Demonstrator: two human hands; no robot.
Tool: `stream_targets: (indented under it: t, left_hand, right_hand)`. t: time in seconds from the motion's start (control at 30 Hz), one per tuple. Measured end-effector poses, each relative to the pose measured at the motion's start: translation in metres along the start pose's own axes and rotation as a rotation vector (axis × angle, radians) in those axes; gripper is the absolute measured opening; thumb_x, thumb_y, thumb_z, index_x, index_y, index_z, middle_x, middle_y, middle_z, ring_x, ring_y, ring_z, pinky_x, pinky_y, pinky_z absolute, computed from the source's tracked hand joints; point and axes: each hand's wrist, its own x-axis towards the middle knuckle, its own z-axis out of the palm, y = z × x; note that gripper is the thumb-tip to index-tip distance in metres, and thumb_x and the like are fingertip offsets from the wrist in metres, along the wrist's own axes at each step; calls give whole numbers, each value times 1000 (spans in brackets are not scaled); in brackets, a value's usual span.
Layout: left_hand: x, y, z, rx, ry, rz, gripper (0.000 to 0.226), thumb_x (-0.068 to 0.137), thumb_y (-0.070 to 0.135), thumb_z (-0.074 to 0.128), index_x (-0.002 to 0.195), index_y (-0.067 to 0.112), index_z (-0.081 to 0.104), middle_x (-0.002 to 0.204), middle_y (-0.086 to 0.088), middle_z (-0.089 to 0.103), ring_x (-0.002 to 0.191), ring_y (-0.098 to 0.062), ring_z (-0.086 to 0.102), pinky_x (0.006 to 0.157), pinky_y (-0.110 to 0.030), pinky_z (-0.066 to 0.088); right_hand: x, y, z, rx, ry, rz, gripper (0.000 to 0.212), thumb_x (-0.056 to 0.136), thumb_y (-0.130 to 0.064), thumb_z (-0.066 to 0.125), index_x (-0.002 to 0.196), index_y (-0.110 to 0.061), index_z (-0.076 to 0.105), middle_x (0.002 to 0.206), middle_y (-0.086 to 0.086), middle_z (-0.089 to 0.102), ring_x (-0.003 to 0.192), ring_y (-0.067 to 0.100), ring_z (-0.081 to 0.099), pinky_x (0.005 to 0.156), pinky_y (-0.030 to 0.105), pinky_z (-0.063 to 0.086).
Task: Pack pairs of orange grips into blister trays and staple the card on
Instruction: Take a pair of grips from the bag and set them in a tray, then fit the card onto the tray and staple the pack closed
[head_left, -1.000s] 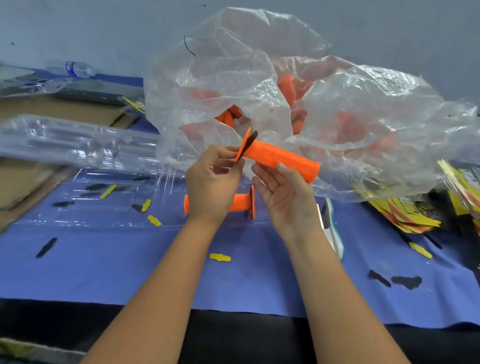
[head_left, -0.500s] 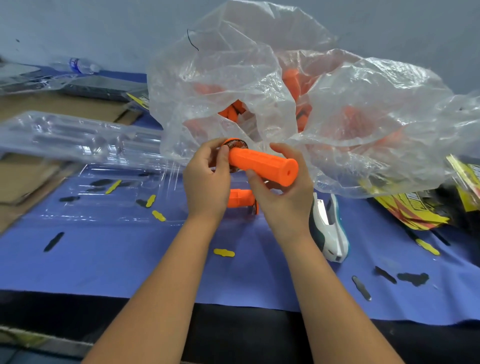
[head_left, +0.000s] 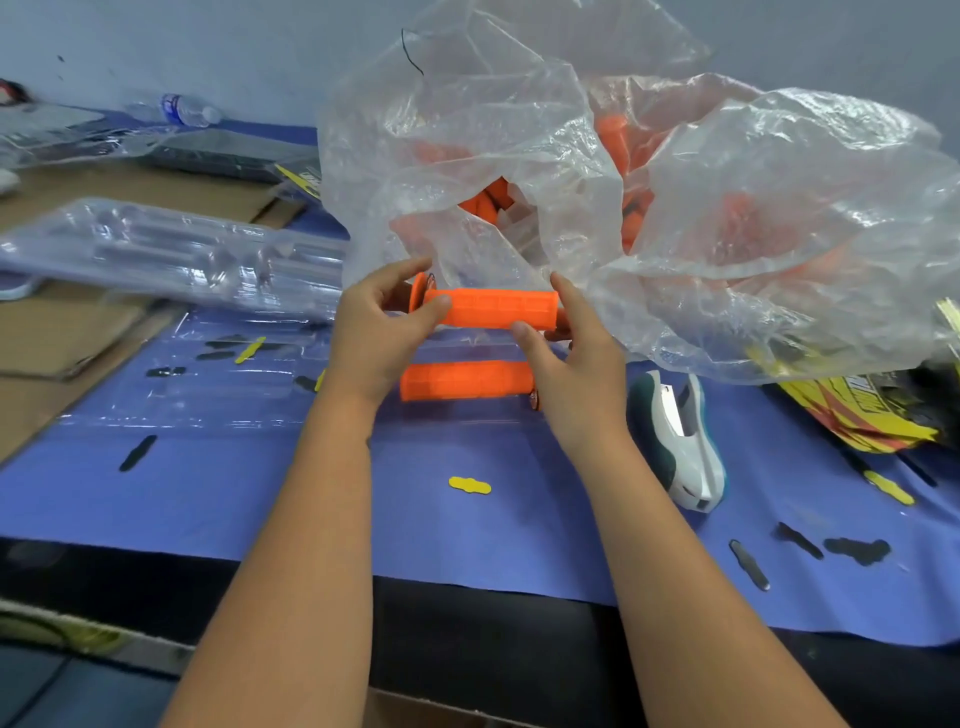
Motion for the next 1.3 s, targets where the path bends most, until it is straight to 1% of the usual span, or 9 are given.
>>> stream_targets:
  t: [0.13, 0.27, 0.33, 0.6, 0.83, 0.93, 1.07, 1.2, 1.3]
  left_hand:
    - [1, -3, -2, 156, 215, 107, 20, 88, 17, 64, 105, 26, 70, 79, 10, 63, 70, -6, 55, 72, -20, 49]
    - [-1, -9, -7, 322, 389, 28, 23, 82, 24, 58, 101, 26, 71, 67, 17, 56, 68, -5, 50, 60, -7, 35]
    - [-2, -8, -8, 403, 402, -4, 21, 82, 25, 58, 99, 25, 69, 68, 13, 57, 70, -10, 52, 61, -21, 37]
    - [-4, -8, 2, 591, 302, -9, 10, 88, 26, 55, 89, 18, 60, 76, 3, 61, 73, -24, 52, 62, -29, 30]
    - [-8, -14, 18, 734, 131, 109, 24, 96, 15, 46, 106, 8, 66, 99, -15, 65, 92, -33, 56, 69, -33, 34]
    - [-8, -14, 19, 821, 126, 79, 31, 98, 14, 44, 121, 10, 65, 112, -17, 57, 107, -34, 48, 83, -36, 36]
    - [-12, -4, 22, 919, 177, 218, 31, 88, 7, 51, 113, 10, 71, 121, -15, 58, 114, -37, 46, 91, -42, 39]
    - [-24, 5, 52, 783, -148, 374, 32, 95, 12, 45, 119, 9, 65, 119, -12, 65, 113, -32, 55, 98, -40, 36]
    - [-24, 0, 60, 884, -212, 407, 31, 101, 25, 37, 115, 17, 63, 113, -3, 67, 107, -26, 57, 94, -40, 36]
  right_hand:
    - [-1, 3, 0, -91, -20, -35, 54, 97, -32, 57, 148, -30, 39, 120, -3, 63, 115, 18, 53, 99, 33, 42]
    - [-4, 4, -1, -205, -51, -79, 45, 96, -29, 55, 141, -30, 50, 110, -6, 67, 110, 13, 46, 88, 18, 28]
    - [-8, 2, 0, -305, -69, -146, 40, 94, -26, 57, 134, -28, 59, 112, -9, 67, 111, 15, 45, 89, 16, 25]
    - [-13, -3, -3, -510, -37, -203, 43, 90, -26, 57, 133, -28, 60, 119, -2, 65, 113, 25, 47, 99, 33, 32]
    - [-12, -1, -4, -631, -27, -115, 41, 96, -30, 48, 136, -32, 55, 122, 0, 60, 117, 25, 43, 97, 35, 28]
    - [-12, -1, -3, -664, -55, -97, 41, 98, -32, 45, 138, -32, 53, 130, -1, 56, 122, 24, 40, 99, 34, 25]
    - [-7, -4, -1, -664, -94, -98, 36, 97, -30, 44, 130, -26, 59, 142, -5, 51, 127, 24, 39, 100, 37, 24]
    - [-8, -4, -3, -579, -113, -112, 32, 97, -27, 44, 124, -27, 62, 127, -11, 60, 118, 20, 45, 96, 33, 23]
    - [-9, -6, -9, -439, -103, -76, 34, 96, -24, 46, 126, -29, 61, 120, -9, 64, 117, 18, 47, 99, 30, 25]
